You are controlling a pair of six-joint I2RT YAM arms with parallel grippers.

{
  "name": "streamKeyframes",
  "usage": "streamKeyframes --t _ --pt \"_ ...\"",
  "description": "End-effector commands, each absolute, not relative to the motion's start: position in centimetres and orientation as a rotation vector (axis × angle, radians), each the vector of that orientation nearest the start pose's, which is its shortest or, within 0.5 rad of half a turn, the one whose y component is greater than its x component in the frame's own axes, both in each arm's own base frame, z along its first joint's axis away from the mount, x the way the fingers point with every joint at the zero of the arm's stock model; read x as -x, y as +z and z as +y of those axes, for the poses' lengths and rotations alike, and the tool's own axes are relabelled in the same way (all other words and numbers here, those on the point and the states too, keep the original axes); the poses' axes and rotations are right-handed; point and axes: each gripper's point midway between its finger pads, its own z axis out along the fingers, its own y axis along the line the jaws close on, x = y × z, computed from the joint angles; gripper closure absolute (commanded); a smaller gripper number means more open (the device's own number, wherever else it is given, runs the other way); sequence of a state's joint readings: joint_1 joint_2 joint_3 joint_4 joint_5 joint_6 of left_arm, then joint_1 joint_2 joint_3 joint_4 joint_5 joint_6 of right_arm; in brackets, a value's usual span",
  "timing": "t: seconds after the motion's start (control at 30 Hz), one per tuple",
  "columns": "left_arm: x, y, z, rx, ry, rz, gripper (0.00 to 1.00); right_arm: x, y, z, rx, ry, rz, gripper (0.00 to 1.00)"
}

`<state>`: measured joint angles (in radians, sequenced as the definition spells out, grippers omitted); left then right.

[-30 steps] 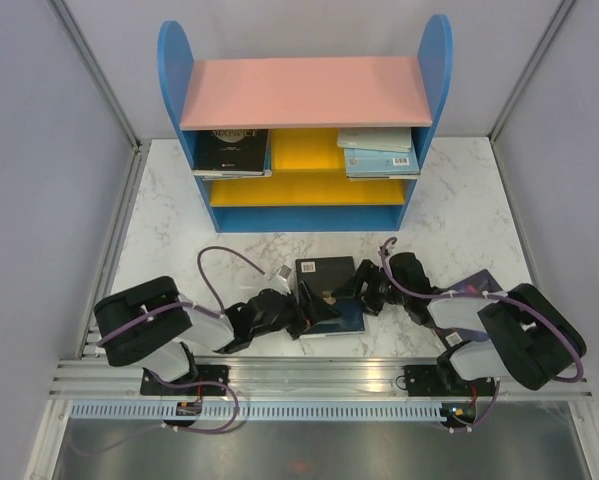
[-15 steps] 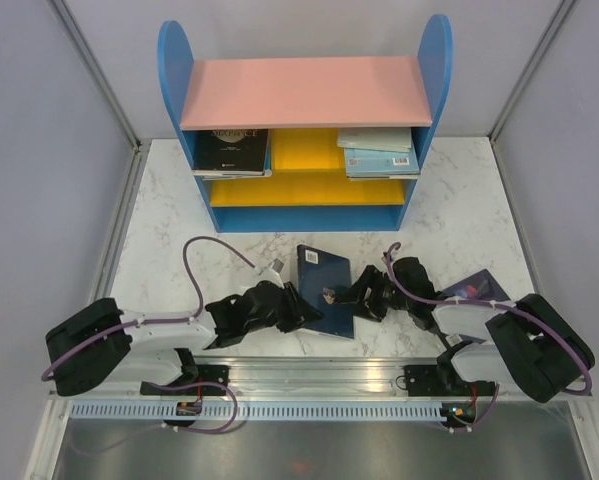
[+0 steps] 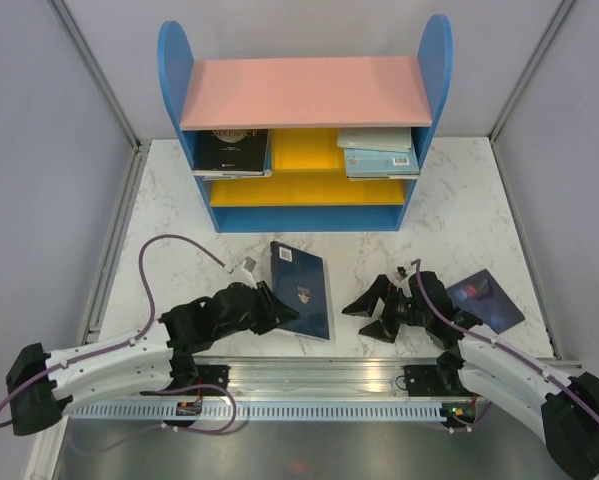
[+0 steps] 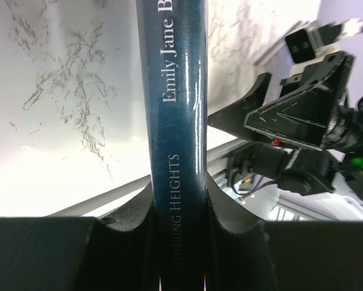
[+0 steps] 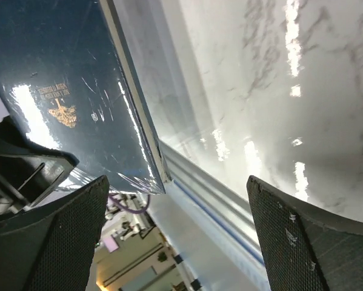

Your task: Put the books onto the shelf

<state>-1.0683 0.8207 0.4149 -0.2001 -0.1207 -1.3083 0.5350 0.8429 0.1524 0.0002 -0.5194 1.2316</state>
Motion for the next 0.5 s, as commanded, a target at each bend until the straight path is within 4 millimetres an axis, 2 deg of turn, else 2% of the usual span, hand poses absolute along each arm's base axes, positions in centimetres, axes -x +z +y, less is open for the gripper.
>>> streamKeyframes --t 0.0,0.07,0.13,0.27,0.3,0.33,0.4,0.47 --pt "-14.3 20.3 -26.5 0.433 -1.333 2.129 0.98 -11.9 7.7 22.4 -0.683 1.52 2.562 0.02" --pt "-14.2 21.5 -26.1 0.453 -1.37 2.097 0.98 -12.0 9.7 23.1 -0.649 1.612 2.49 0.02" --pt "-14.0 22.6 -26.0 0.469 -1.411 2.071 0.98 -12.4 12.7 24.3 -0.617 1.741 2.385 0.02" --pt "-13.8 24.0 -26.2 0.48 -1.465 2.056 0.98 -13.0 17.4 26.7 -0.501 1.817 2.274 0.02" --pt "-13.8 24.6 -26.2 0.48 -1.478 2.043 0.98 -13.0 17.4 27.3 -0.484 1.804 2.284 0.02" --pt "-13.8 24.9 -26.2 0.481 -1.481 2.038 0.98 -12.0 18.1 28.2 -0.427 1.825 2.29 0.02" --pt "-13.8 26.0 -26.0 0.485 -1.501 2.007 0.98 -12.4 19.4 29.3 -0.417 1.823 2.246 0.02" --pt "-13.8 26.9 -25.8 0.489 -1.523 1.982 0.98 -11.6 19.9 30.3 -0.394 1.84 2.245 0.02"
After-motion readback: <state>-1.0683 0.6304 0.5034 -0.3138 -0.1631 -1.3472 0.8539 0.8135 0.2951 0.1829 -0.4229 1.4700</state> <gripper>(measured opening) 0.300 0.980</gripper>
